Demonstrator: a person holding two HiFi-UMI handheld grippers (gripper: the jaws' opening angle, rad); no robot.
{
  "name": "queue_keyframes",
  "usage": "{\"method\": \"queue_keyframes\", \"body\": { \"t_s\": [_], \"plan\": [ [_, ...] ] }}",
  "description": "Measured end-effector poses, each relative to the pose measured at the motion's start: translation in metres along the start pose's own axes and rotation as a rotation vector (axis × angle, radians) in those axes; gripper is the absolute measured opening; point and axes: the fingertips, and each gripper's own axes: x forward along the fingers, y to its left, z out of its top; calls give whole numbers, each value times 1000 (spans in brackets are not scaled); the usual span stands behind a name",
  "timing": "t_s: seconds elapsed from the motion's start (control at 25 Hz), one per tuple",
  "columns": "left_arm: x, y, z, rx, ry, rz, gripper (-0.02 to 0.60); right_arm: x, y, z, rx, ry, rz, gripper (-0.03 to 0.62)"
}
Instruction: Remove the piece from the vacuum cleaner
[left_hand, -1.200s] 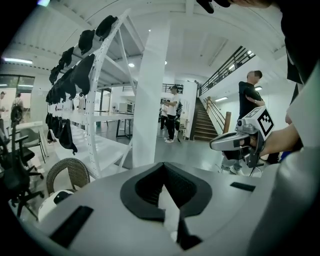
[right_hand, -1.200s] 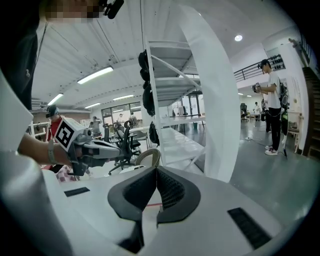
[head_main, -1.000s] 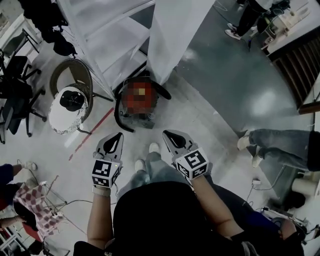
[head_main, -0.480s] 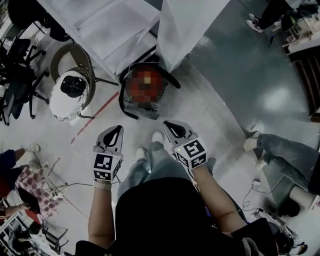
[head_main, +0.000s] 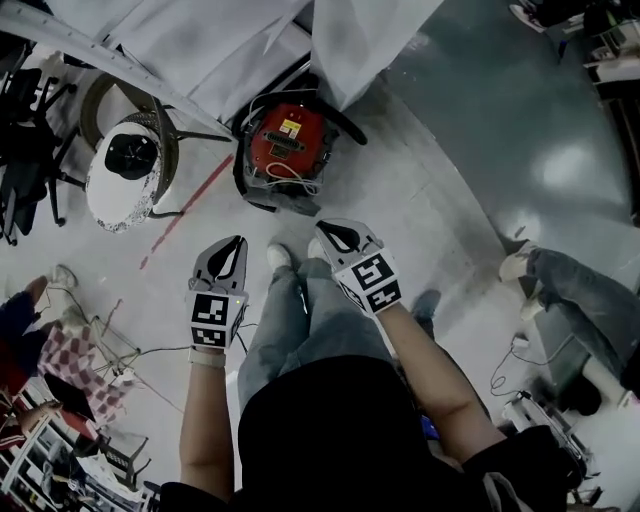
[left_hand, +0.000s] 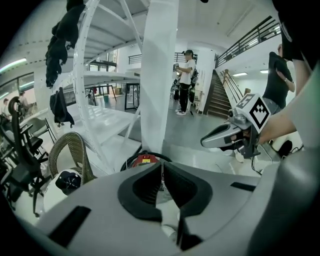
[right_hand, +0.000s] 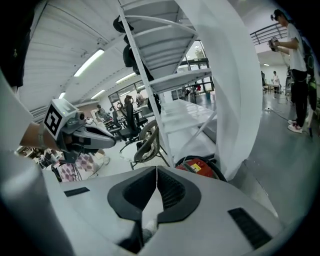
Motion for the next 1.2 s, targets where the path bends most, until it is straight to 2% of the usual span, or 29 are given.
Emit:
{"method": "queue_keyframes", "body": {
  "t_s": [0.32, 0.96, 1.2],
  "plan": [
    [53, 9, -46, 39, 72, -94, 20, 52, -16, -54, 31, 82, -55, 31],
    [188, 27, -153, 120, 151, -260, 23, 165, -53, -156, 68, 201, -81, 35],
    [235, 27, -191, 151, 194, -295, 92, 202, -73, -189, 68, 226, -107, 55]
  ]
}}
